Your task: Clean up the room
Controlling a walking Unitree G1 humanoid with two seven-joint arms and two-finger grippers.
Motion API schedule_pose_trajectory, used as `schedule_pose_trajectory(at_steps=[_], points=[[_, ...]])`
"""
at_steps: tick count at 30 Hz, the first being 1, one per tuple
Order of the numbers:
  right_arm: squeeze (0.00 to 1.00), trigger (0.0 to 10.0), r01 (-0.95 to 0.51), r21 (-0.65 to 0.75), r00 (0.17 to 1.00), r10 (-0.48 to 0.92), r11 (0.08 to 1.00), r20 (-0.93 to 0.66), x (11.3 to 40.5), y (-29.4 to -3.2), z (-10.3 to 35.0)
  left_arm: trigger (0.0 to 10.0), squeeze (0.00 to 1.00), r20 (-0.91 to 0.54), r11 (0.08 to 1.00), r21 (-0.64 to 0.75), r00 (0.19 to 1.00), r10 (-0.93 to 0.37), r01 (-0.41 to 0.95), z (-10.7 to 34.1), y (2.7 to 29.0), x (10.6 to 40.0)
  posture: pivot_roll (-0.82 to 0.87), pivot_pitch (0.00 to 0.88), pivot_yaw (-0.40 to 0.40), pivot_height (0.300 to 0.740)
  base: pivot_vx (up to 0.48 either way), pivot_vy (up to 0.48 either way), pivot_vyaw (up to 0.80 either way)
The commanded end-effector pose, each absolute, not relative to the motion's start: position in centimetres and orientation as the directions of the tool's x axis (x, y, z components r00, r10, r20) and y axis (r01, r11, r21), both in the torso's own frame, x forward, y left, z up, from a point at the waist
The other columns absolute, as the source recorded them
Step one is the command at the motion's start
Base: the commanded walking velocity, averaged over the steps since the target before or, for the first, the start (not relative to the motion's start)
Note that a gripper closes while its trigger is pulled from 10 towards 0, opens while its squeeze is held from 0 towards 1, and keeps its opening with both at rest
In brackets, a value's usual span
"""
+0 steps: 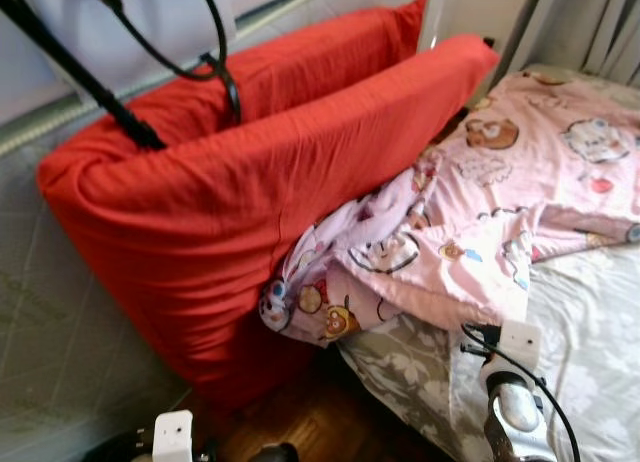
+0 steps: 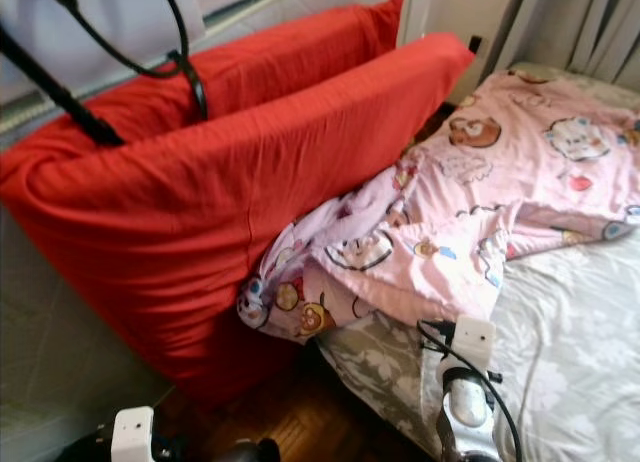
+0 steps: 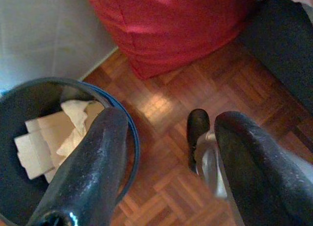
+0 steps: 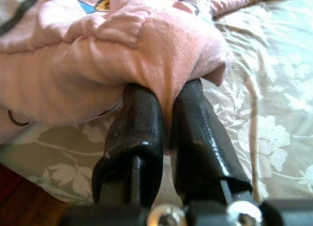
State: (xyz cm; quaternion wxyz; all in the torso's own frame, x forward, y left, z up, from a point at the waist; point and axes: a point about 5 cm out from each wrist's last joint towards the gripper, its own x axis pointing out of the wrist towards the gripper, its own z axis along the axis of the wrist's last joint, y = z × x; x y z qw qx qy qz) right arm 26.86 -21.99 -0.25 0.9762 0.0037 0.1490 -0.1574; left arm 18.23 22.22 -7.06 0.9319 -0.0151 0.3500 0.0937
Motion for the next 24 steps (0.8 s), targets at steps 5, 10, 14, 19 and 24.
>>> schedule_pose_trajectory(at_steps=[5,10,14,19,24], points=[[0.00,10.0,0.341,-0.059,0.894,-0.343,0.938,-0.289,26.3,-22.8,-0.4,10.0,0.00,-0.672,0.982,0.047,0.722,0.167,-0.183,-7.4,22.4,17.5,-0.03,0.139,0.022,0.740,-0.267,0.000,0.00],[0.00,10.0,0.348,-0.072,0.896,-0.355,0.935,-0.267,26.6,-23.0,0.0,10.0,0.00,-0.665,0.983,0.045,0.729,0.165,-0.181,-7.3,22.1,17.7,-0.03,0.137,0.022,0.740,-0.268,0.000,0.00],[0.00,10.0,0.339,-0.084,0.906,-0.349,0.937,-0.238,26.9,-22.9,0.4,10.0,0.00,-0.662,0.983,0.045,0.731,0.164,-0.179,-7.3,22.1,17.8,-0.03,0.132,0.022,0.740,-0.266,0.000,0.00],[0.00,10.0,0.335,-0.090,0.917,-0.347,0.938,-0.199,27.2,-22.9,1.0,10.0,0.00,-0.663,0.983,0.047,0.730,0.165,-0.180,-7.3,22.1,17.8,-0.03,0.136,0.022,0.740,-0.266,0.000,0.00],[0.00,10.0,0.357,-0.109,0.912,-0.371,0.928,-0.174,27.0,-23.4,1.2,10.0,0.00,-0.664,0.980,0.052,0.726,0.176,-0.190,-7.3,22.3,17.6,-0.03,0.141,0.022,0.740,0.000,0.000,0.00]])
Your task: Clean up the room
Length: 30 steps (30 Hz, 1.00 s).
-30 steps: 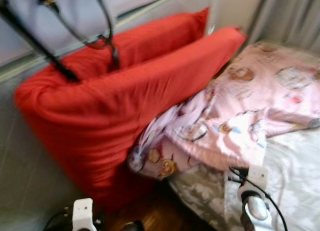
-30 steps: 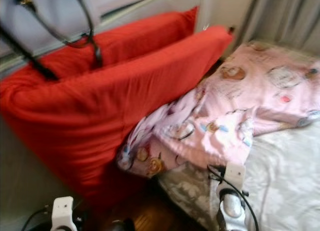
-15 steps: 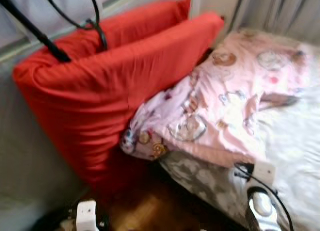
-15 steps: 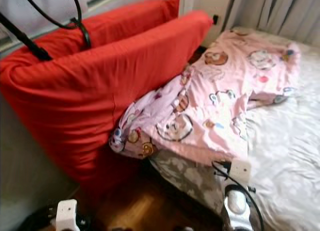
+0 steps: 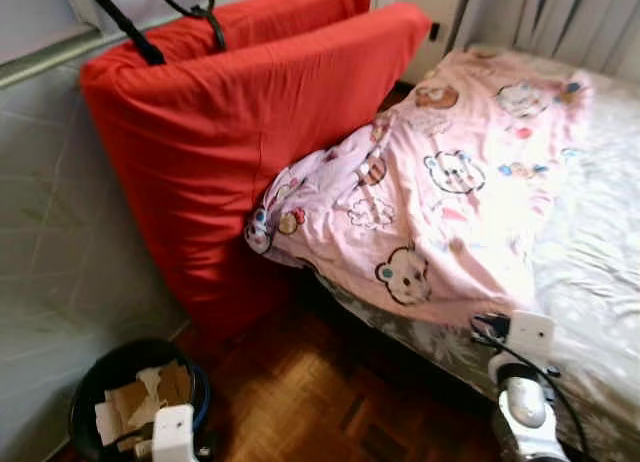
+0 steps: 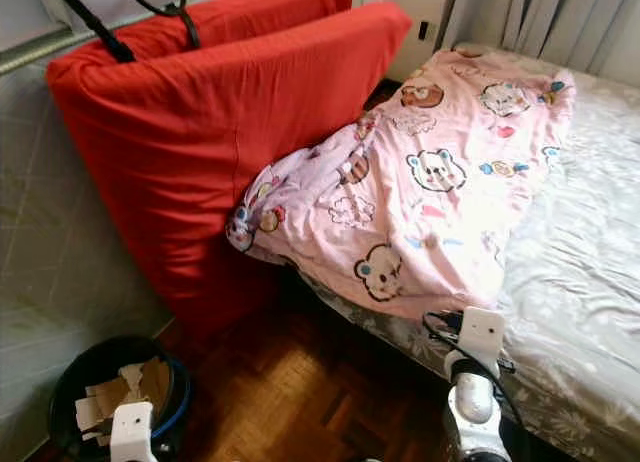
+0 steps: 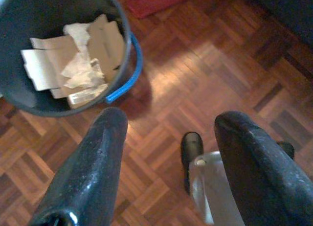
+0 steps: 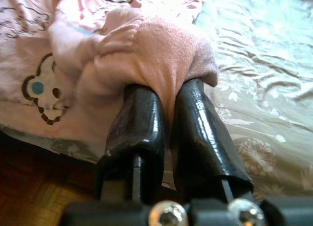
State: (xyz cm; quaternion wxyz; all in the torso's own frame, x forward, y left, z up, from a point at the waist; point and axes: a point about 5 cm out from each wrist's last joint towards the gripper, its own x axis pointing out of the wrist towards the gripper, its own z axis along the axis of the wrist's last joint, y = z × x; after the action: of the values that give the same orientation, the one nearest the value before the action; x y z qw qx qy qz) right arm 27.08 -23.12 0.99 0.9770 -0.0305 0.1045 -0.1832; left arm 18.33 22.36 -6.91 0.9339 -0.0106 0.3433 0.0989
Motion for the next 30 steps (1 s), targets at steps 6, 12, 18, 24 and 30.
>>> schedule_pose_trajectory(at_steps=[6,12,18,24,30], points=[[0.00,10.0,0.447,-0.150,0.882,-0.463,0.882,-0.090,26.6,-25.1,2.2,10.0,0.00,-0.667,0.981,0.052,0.725,0.173,-0.186,-7.4,22.2,17.6,-0.03,0.142,0.020,0.740,0.000,0.000,0.00],[0.00,10.0,0.411,-0.161,0.839,-0.442,0.897,-0.317,24.8,-24.6,-1.1,10.0,0.00,-0.668,0.982,0.048,0.725,0.167,-0.182,-7.4,22.1,17.6,-0.03,0.144,0.017,0.740,0.000,0.000,0.00],[0.25,10.0,0.405,-0.116,0.803,-0.414,0.907,-0.428,23.6,-24.2,-2.7,10.0,0.00,-0.668,0.982,0.046,0.725,0.167,-0.184,-7.4,22.2,17.6,-0.03,0.140,0.017,0.740,0.000,0.000,0.00],[1.00,10.0,0.425,-0.160,0.739,-0.444,0.891,-0.506,21.3,-25.2,-4.2,10.0,0.00,-0.668,0.982,0.047,0.725,0.167,-0.183,-7.4,22.2,17.6,-0.04,0.128,0.021,0.740,0.000,0.000,0.00],[0.00,10.0,0.344,-0.063,0.710,-0.303,0.937,-0.636,19.8,-23.5,-6.1,10.0,0.00,-0.673,0.982,0.047,0.721,0.167,-0.183,-7.4,22.3,17.5,-0.05,0.102,0.023,0.740,0.000,0.000,0.00]])
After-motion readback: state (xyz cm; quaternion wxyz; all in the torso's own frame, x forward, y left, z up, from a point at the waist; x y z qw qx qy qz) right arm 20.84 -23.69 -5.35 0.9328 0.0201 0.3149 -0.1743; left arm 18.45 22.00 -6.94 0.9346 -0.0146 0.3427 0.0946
